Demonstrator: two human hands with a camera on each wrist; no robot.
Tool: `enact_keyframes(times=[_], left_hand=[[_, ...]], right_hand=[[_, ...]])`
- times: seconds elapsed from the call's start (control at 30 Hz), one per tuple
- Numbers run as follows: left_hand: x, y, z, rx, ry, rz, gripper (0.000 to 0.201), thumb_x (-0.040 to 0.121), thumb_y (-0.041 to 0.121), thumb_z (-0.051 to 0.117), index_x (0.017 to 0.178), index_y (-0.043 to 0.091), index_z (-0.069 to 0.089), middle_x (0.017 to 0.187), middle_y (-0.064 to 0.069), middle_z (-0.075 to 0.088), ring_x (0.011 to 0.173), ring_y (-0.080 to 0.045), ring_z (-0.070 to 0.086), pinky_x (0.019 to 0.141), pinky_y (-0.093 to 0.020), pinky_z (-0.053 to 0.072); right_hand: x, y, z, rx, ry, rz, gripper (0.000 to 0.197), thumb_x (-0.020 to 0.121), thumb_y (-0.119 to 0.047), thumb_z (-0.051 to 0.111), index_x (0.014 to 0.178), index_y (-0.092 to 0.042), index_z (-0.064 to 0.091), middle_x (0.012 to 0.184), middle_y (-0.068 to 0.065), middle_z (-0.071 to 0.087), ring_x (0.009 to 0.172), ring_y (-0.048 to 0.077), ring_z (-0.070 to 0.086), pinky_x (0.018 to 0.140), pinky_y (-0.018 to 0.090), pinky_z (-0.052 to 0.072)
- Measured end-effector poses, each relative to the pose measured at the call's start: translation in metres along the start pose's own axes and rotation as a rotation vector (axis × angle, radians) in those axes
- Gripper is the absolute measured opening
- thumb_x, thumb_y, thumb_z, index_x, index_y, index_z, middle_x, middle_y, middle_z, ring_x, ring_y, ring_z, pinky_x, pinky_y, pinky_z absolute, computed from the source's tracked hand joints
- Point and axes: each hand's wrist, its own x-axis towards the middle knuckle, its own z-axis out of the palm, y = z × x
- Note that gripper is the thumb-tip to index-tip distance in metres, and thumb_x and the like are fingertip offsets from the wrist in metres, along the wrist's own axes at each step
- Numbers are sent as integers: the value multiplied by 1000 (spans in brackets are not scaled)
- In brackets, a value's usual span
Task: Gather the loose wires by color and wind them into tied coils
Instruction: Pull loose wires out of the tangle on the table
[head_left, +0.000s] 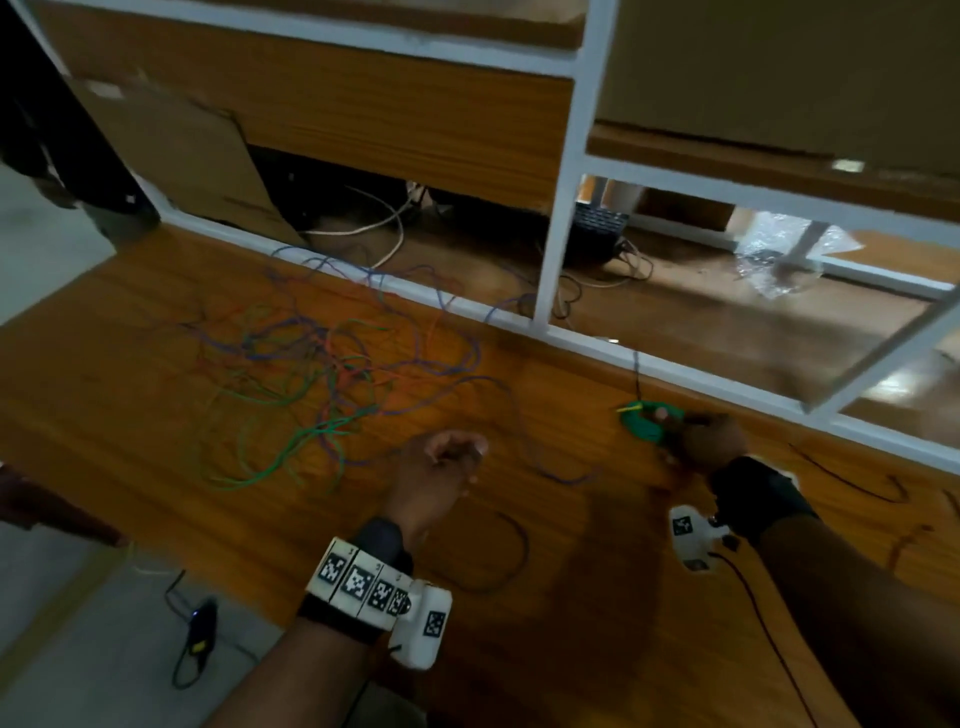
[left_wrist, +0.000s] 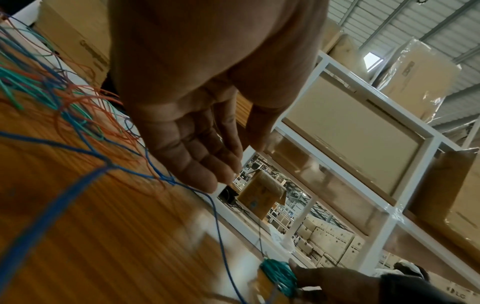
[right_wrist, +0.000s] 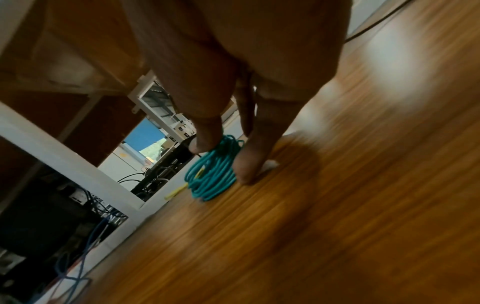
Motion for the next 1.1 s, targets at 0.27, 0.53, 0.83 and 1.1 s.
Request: enact_keyframes(times=[0.27,0.53,0.83,1.1], left_hand=[[51,8,-93,32,154,178,12,94,12,67,89,19,75,77,-1,73,65,-14,64,59,-30,50],[68,-8,-130,277,217,284,11,87,19,75,88,30,74,83,7,74,74,1,66,65,-19,50],[60,16,-111,222,174,408,25,88,27,74,113,30,70,107,11,72,95,5,65,75,-20,51],[60,81,-12,280,-266,660,27,103,31,51,125,20,63,101,9,69,95,3,61,81,-16,46]], right_hand=[[-74,-43,63,-304,282,-577,22,101,-40,62,88,-23,66,83,-2,67,72,13,63,65,31,50],[-78,-64,156,-644,-196,-405,24,96,-46,69,97,-22,67,94,-1,70,90,25,68,66,31,46],[-119,-104,106,-43,-215,-546,15,101,-13,64,94,-20,76,70,6,68,61,17,60,60,35,48],[-179,-142,40,17,-164,-764,17,103,-14,60,95,-15,76,66,0,63,56,13,52,52,24,43]])
